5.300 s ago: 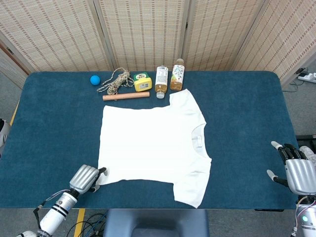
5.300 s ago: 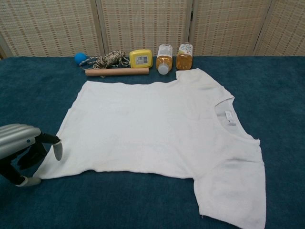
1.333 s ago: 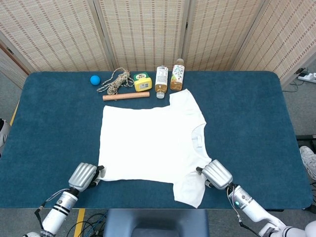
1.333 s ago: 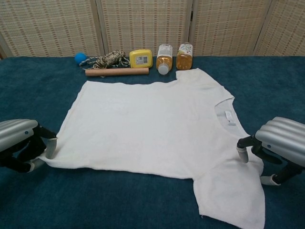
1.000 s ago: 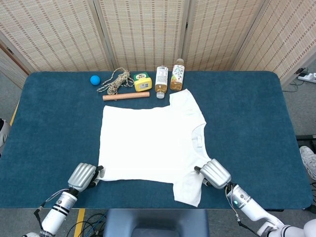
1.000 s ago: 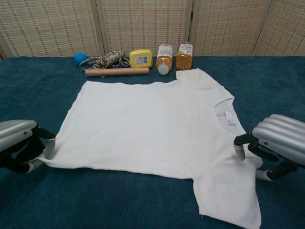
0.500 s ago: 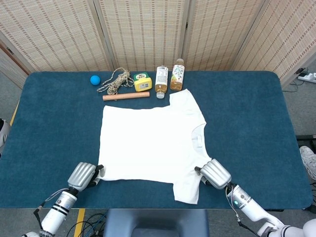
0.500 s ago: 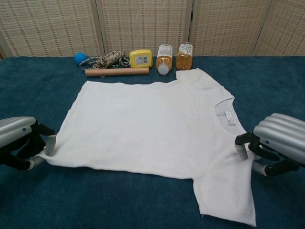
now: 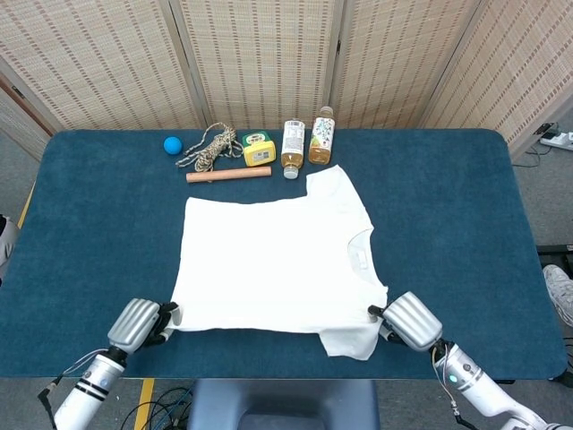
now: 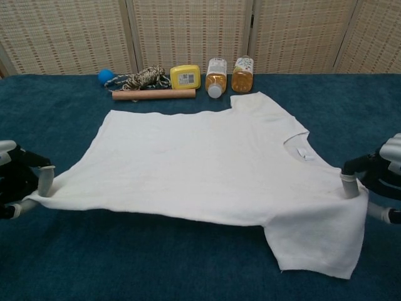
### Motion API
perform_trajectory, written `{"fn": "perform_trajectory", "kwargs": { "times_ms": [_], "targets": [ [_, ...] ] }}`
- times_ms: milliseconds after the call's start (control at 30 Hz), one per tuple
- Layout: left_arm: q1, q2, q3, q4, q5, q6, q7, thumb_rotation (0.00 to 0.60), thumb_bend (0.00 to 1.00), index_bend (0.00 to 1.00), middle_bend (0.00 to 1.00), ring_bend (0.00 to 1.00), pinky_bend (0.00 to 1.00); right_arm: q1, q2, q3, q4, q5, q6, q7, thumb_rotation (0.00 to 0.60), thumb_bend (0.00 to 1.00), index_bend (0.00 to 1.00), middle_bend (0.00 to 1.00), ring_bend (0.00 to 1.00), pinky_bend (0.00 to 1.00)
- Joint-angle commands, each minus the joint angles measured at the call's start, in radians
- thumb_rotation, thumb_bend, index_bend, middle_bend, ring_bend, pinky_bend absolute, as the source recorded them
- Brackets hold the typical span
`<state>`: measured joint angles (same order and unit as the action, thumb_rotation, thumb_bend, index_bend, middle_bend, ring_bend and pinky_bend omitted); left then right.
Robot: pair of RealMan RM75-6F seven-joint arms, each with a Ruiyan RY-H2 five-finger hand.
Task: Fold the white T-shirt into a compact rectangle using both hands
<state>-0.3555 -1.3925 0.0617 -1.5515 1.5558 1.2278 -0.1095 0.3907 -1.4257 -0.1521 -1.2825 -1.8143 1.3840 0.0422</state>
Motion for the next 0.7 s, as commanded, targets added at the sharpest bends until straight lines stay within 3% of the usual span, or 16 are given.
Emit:
{"fn": "perform_trajectory", "kwargs": {
  "times_ms": [33,267,700],
  "targets": [
    [0.023,0.044,0.026,-0.044,0.025,0.029,-0.038,0.600,0.50,0.63,0.90,0.80,0.93,-0.021,0.065,-0.028,-0.069,-0.007,0.015,0.008,0.600,0.56,0.68,0.91,0.92,1.00],
    [0.068,0.133,0.086,-0.122,0.082,0.082,-0.078,0.600,0.50,0.63,0.90,0.80,0.93,-0.052,0.168,-0.082,-0.171,-0.030,0.023,0.027,0.600,0.57,0.69,0.91,0.92,1.00],
    [0.161,0.217,0.177,-0.182,0.171,0.176,-0.106,0.600,0.50,0.63,0.90,0.80,0.93,-0.104,0.258,-0.131,-0.240,-0.105,0.079,0.040,0.600,0.59,0.72,0.92,0.93,1.00]
  ]
}}
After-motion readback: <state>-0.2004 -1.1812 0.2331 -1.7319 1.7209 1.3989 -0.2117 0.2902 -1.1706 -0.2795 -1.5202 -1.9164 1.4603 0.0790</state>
